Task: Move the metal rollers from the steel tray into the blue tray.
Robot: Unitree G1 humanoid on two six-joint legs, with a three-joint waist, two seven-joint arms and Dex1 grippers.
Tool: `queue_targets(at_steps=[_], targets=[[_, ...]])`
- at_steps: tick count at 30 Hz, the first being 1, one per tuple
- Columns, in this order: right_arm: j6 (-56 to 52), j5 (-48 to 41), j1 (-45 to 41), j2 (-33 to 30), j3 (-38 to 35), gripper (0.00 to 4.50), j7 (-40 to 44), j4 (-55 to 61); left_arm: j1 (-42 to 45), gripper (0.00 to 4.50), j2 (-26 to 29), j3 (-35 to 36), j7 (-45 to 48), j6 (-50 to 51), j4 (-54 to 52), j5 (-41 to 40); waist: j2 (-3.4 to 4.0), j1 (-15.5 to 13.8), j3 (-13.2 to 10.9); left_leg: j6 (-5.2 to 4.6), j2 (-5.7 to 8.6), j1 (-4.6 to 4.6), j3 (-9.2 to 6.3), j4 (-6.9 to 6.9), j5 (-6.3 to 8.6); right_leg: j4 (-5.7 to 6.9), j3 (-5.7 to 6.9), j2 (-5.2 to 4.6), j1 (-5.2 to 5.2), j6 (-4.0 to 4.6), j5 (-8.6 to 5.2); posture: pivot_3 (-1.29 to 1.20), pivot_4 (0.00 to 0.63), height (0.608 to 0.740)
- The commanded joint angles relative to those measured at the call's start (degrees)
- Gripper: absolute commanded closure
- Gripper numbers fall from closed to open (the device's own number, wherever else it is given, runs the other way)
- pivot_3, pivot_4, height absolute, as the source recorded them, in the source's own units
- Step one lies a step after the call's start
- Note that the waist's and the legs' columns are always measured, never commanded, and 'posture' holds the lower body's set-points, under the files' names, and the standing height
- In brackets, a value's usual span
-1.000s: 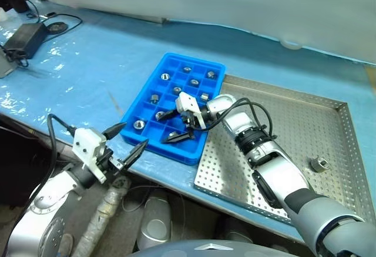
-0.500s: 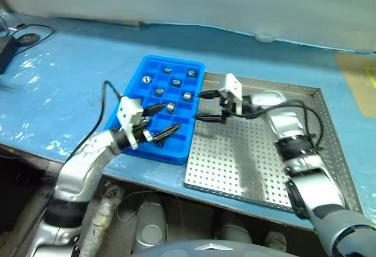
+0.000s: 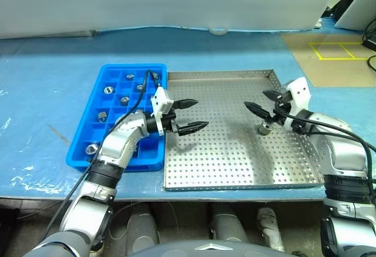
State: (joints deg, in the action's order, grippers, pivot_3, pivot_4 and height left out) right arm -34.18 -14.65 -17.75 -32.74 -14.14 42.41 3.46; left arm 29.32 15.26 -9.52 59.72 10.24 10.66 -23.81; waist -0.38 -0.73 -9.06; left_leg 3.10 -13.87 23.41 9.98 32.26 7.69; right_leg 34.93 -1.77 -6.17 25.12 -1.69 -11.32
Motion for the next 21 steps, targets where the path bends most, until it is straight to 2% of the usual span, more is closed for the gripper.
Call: queue_targets(at_steps=[1, 6, 11, 19, 21], targets=[[-2.11, -2.12, 2.68, -0.98, -2.15, 0.36, -1.45, 3.17, 0.99, 0.11, -0.48, 0.32, 0.96, -1.03, -0.63, 0.11, 0.0, -0.01, 0.0, -0.04, 0.0, 0.0, 0.03, 0.0, 0.02, -0.05, 0.0, -0.02, -0.02, 0.0, 0.0, -0.31, 0.15, 0.74], [-4.95, -4.3, 6.46, -0.43, -1.32, 0.36, -1.77, 3.0, 1.04, 0.11, -0.58, 0.57, 1.11, -0.45, -1.05, 0.22, 0.01, 0.04, 0.0, -0.12, 0.0, 0.0, 0.09, -0.01, 0.08, -0.15, 0.0, -0.04, -0.04, 0.0, 0.0, -0.3, 0.15, 0.74], [-1.85, -0.18, 7.5, -1.1, 1.13, 0.36, -4.7, -4.06, 0.53, 0.11, -0.58, 0.99, 0.73, 0.37, -2.07, -0.16, 0.0, -0.05, 0.01, -0.12, 0.01, -0.01, 0.09, 0.0, 0.08, -0.17, 0.0, -0.05, -0.08, 0.0, 0.0, -0.28, 0.15, 0.74], [-0.07, -1.33, 6.16, -1.4, 2.57, 2.86, -2.88, -4.42, -0.47, 0.11, 0.18, 2.07, -0.25, 0.06, -2.62, 0.01, 0.01, -0.04, 0.01, -0.12, 0.0, -0.02, 0.1, -0.03, 0.08, -0.19, 0.01, -0.05, -0.07, -0.01, -0.01, -0.24, 0.15, 0.74], [0.84, -2.25, 4.56, -0.91, 2.97, 2.86, -1.91, -3.81, -0.83, 0.11, 0.48, 2.4, -0.76, -0.09, -3.01, 0.08, 0.01, -0.03, 0.01, -0.12, 0.0, -0.01, 0.1, -0.03, 0.08, -0.19, 0.01, -0.05, -0.06, -0.01, -0.01, -0.21, 0.15, 0.74]])
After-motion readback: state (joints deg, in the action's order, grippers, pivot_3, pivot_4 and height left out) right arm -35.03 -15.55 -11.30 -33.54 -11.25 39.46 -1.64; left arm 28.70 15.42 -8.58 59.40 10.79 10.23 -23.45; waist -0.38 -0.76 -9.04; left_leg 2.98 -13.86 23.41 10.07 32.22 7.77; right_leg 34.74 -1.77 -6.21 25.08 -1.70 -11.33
